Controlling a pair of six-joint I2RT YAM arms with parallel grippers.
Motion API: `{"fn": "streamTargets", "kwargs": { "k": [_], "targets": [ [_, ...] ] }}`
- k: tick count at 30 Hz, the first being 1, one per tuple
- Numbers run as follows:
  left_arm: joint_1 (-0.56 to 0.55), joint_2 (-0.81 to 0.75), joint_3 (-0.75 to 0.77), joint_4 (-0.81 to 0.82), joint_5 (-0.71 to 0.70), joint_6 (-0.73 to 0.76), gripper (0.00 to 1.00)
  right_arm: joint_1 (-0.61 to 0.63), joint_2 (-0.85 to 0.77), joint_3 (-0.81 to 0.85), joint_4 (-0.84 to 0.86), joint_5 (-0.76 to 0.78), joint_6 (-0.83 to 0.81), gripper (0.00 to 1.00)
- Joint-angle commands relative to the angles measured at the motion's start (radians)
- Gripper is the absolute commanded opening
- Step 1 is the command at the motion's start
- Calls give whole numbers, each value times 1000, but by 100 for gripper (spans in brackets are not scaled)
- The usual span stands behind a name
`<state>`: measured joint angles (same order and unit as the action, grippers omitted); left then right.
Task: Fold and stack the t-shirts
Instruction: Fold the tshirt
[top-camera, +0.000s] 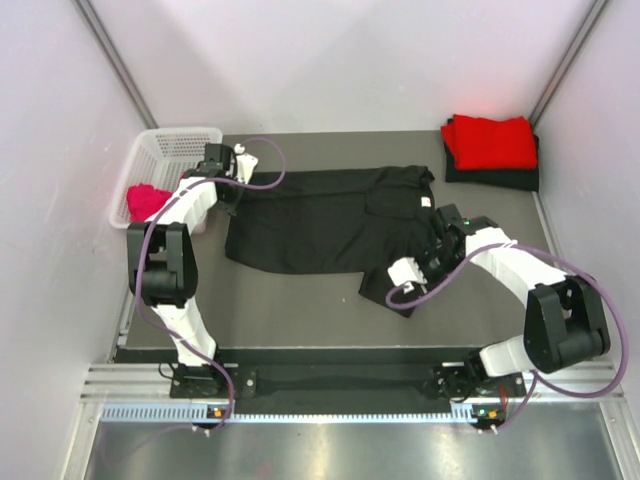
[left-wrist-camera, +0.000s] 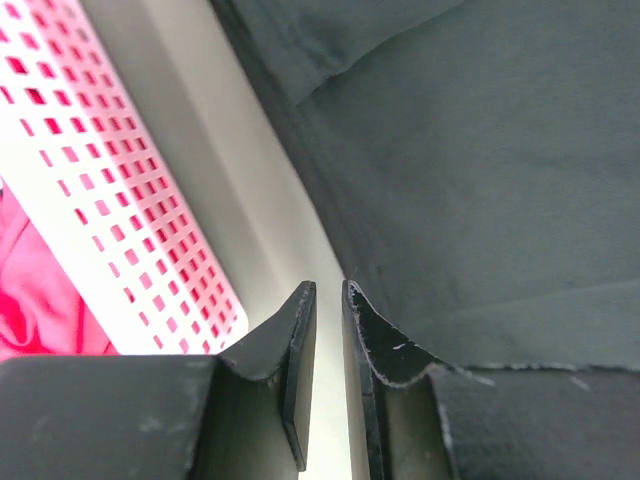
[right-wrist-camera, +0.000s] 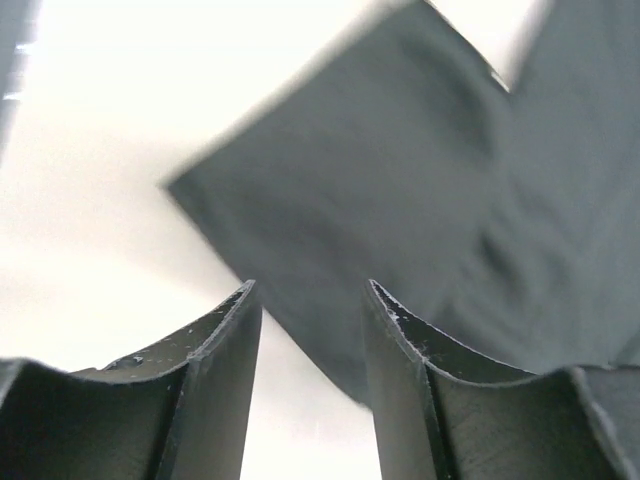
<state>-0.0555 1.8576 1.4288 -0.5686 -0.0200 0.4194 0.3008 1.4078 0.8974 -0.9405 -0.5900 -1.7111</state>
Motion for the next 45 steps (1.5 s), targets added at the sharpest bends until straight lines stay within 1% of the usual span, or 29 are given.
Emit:
{"fn": "streamTargets", "kwargs": {
  "k": [1,5,12,18,19,25,31,39,40,42,43,44,45],
  "targets": [
    [16,0,33,29,-23,-8,22,41,-7,-20,-147,-77,-215,45],
    [25,-5,36,36,-29,4,22,60,36,-12,-195,-42,-283,46],
    [45,-17,35,44,-44,1,22,89,102,6,-198,-13,-305,43],
    [49,-21,32,55,-52,5,23,126,129,0,-178,2,-288,42],
    [77,-21,32,55,-52,5,23,136,135,0,-167,2,-282,41],
    [86,-9,38,64,-51,12,23,169,146,-5,-156,7,-262,38],
    [95,12,58,72,-47,7,23,187,148,-32,-117,36,-234,34],
    [98,29,84,70,-47,5,23,205,158,-51,-89,62,-188,33],
    [100,31,84,72,-46,7,23,208,157,-55,-78,68,-179,27],
    [102,29,84,72,-47,5,23,212,157,-61,-63,68,-162,18],
    [103,29,84,70,-47,7,23,213,155,-63,-46,71,-151,11],
    [103,26,85,65,-46,9,23,213,152,-63,-38,78,-127,7],
    [105,16,88,53,-43,12,22,215,142,-57,-31,79,-111,1]
  ]
}}
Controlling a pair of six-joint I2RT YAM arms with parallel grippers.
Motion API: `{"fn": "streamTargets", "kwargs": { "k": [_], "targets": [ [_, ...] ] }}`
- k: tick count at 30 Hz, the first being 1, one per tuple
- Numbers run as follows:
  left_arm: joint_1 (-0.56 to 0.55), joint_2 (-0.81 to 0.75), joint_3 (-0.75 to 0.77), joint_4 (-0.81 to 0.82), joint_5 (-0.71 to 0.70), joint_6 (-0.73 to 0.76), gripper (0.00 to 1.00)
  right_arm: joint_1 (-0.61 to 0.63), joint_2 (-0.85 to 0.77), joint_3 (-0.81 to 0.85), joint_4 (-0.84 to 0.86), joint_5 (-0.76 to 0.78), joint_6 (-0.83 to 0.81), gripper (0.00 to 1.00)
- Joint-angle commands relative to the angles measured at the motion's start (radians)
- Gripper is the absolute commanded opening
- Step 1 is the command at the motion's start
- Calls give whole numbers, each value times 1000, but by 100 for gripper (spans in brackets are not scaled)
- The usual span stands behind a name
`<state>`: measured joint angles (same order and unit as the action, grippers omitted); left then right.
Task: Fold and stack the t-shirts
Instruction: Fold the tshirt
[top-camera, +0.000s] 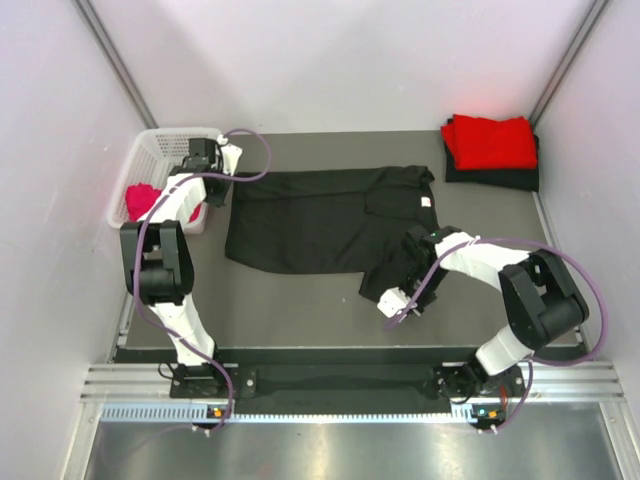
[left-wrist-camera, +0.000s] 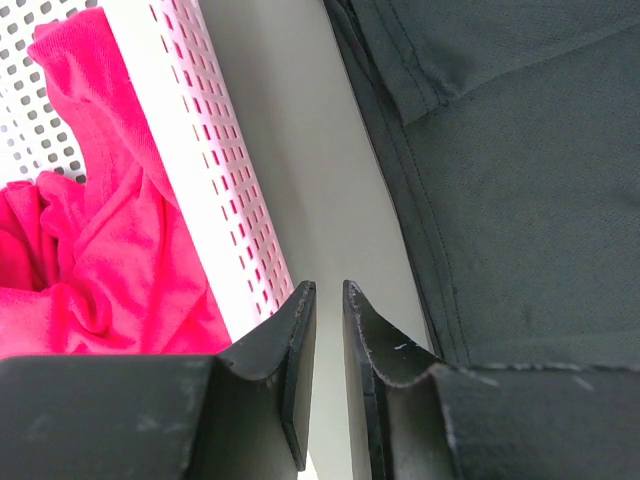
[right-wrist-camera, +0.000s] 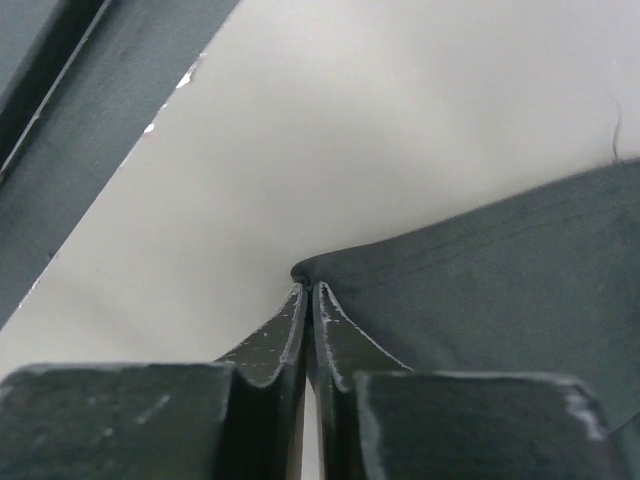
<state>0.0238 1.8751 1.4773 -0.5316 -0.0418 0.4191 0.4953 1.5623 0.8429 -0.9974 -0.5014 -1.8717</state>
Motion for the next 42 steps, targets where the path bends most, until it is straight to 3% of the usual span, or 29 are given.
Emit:
{"fn": "streamTargets", "kwargs": {
  "k": [1,6,7,13,18,21,23,31,37,39,40,42],
  "targets": [
    [25,-11,37,9,-15,29,23,17,-21,2,45,-6,68,0],
    [41,-111,-1,-144,207,141,24,0,-90,56,83,18,186,0],
    [41,-117,-2,-259,229,176,24,-4,-93,67,92,33,231,0],
    [77,-148,-97,-508,333,286,24,-40,-88,176,164,58,455,0],
    [77,-120,-163,-524,358,316,26,-38,-110,174,232,66,539,0],
    [77,-67,-172,-528,372,302,33,-35,-107,171,235,73,557,0],
    [79,-57,-196,-502,378,277,39,-35,-107,173,235,78,560,0],
    [79,7,-210,-378,401,208,46,-34,-97,191,218,84,560,0],
    [77,94,-144,-343,441,166,32,-29,-88,186,229,84,588,0],
    [77,131,-92,-367,465,159,15,-26,-90,180,238,84,594,0],
    [77,139,-74,-376,480,156,0,-24,-90,177,240,86,600,0],
    [77,145,-28,-370,529,149,0,-24,-90,170,247,86,606,0]
  ]
}}
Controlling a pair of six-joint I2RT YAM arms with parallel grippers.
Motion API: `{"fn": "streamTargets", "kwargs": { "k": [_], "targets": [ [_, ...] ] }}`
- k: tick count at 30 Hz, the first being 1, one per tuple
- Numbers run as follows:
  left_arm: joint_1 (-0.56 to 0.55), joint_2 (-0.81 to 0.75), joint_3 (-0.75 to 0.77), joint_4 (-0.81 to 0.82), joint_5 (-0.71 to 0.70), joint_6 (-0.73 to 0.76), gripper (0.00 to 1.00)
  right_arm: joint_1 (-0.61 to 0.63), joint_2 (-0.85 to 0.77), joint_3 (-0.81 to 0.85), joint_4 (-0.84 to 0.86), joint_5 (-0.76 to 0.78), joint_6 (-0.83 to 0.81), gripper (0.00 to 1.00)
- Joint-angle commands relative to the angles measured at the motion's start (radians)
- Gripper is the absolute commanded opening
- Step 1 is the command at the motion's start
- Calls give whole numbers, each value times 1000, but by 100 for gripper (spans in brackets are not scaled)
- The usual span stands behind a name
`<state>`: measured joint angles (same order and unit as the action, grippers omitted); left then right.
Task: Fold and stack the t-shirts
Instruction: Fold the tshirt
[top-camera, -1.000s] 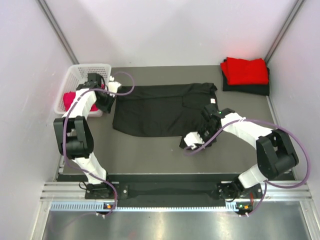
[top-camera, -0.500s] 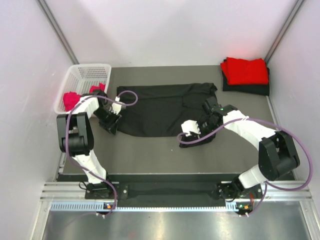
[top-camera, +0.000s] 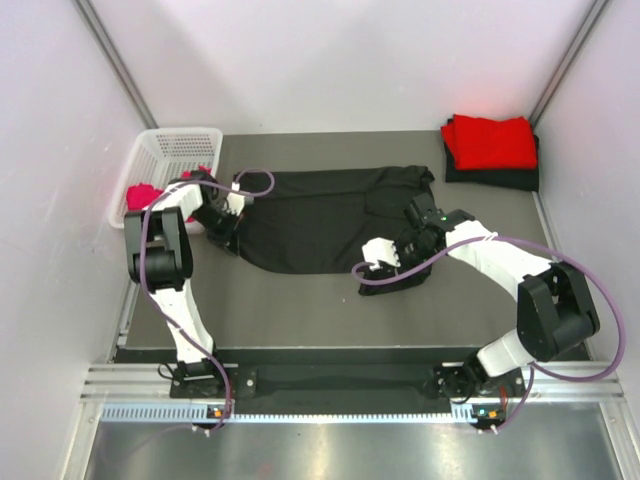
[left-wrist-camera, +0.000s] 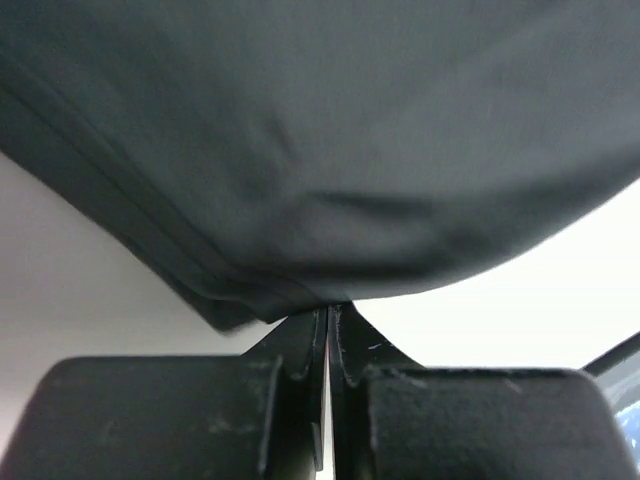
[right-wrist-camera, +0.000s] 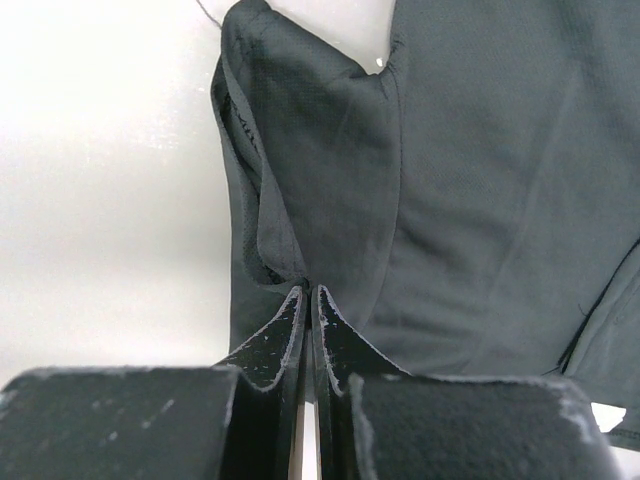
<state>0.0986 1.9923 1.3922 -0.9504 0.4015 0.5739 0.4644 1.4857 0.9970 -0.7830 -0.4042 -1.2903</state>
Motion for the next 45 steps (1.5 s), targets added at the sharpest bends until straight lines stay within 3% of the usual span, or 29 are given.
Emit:
{"fn": "streamTargets", "kwargs": {
  "k": [1,10,11,12,13,15,20,26,32,45],
  "targets": [
    [1,28,73,52,100,-19,0,10,-13,14,34,-10,28,0],
    [-26,158,477,-111,221,-72,2,11,-7,5,45,-2,29,0],
    [-31,164,535,-123,224,-74,7,10,-4,3,45,-1,29,0],
    [-39,161,550,-123,224,-80,21,11,-1,2,48,-2,32,0],
    [-42,145,556,-120,223,-83,25,10,1,0,51,-4,34,0],
    [-46,134,539,-108,198,-79,28,10,7,2,56,-7,40,0],
    [-48,83,415,-177,175,0,23,10,12,5,65,-5,46,0],
    [-50,39,303,-172,142,12,36,11,19,3,67,-13,55,0],
    [-50,71,323,-152,132,-5,44,11,31,18,59,-15,43,0],
    [-54,141,332,-125,131,-12,45,11,30,19,54,-15,60,0]
  ]
}}
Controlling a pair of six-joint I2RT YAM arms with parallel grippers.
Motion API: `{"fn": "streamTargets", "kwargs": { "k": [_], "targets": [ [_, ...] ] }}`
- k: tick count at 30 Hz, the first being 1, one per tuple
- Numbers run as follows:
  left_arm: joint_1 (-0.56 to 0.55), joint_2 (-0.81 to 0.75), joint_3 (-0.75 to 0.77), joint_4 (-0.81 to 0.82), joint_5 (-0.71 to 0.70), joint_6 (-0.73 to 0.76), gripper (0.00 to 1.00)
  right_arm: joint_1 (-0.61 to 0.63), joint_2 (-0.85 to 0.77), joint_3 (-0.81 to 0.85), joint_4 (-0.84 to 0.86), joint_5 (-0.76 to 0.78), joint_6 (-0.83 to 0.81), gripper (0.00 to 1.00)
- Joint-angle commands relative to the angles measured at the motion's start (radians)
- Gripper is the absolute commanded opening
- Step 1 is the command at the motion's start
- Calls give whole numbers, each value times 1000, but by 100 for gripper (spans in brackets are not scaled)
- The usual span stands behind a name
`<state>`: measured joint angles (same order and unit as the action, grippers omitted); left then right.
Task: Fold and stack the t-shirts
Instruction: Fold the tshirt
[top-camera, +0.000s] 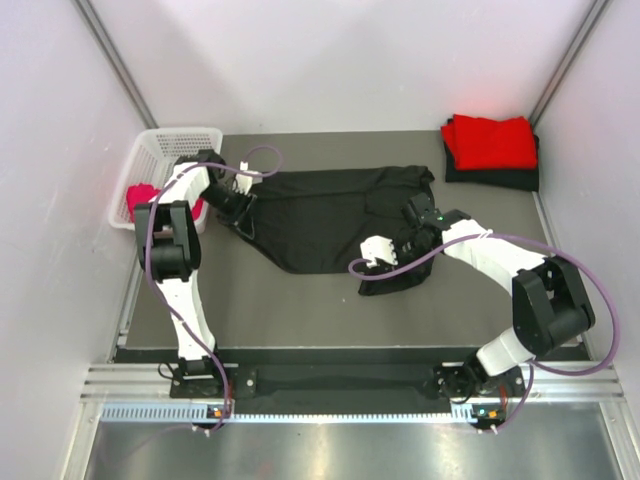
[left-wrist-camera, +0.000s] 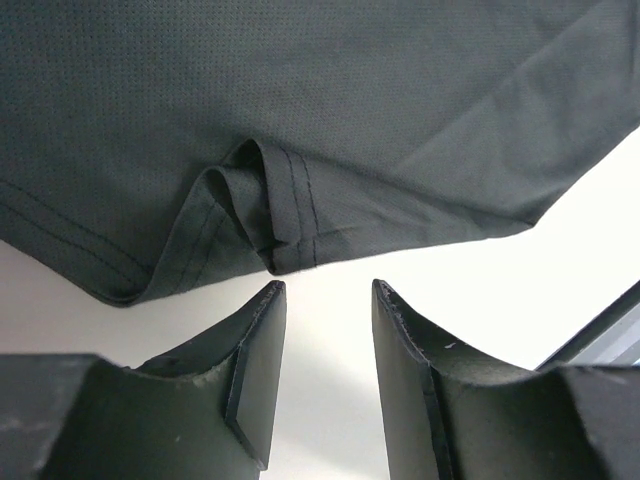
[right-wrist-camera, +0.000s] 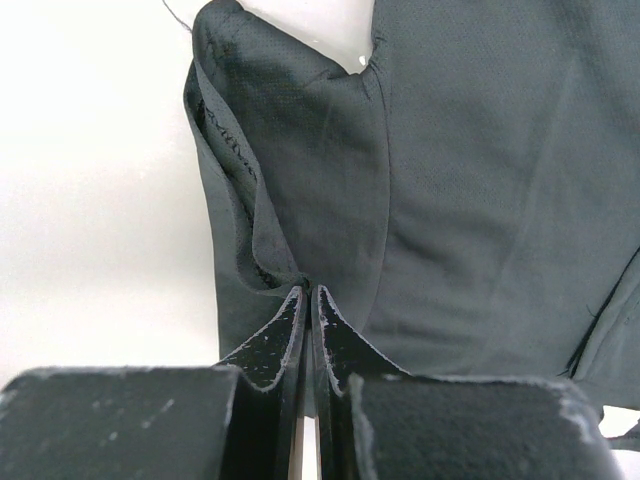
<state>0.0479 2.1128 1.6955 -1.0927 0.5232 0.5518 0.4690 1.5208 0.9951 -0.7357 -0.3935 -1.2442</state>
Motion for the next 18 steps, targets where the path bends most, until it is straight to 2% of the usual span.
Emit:
{"fn": "streamTargets", "kwargs": {
  "k": [1,10,12,13,14,16,17,18],
  "targets": [
    [-5,32,36,14,11,8,44,8,-7,20,9,-25,15,0],
    [-16,61,53,40,6,-3,43,7,-17,13,10,-21,19,0],
    [-16,68,64,37,15,-7,35,8,-19,10,9,-19,22,0],
    [-16,72,73,28,21,-6,29,7,-19,8,10,-19,23,0],
    [-17,75,76,21,26,-1,17,7,-24,5,10,-19,23,0],
    [-16,72,76,19,41,-3,5,7,-27,1,15,-19,25,0],
    [-16,69,73,27,43,-6,0,7,-28,-3,15,-18,25,0],
    [-16,61,69,31,44,-7,0,7,-28,-4,18,-18,26,0]
  ]
}}
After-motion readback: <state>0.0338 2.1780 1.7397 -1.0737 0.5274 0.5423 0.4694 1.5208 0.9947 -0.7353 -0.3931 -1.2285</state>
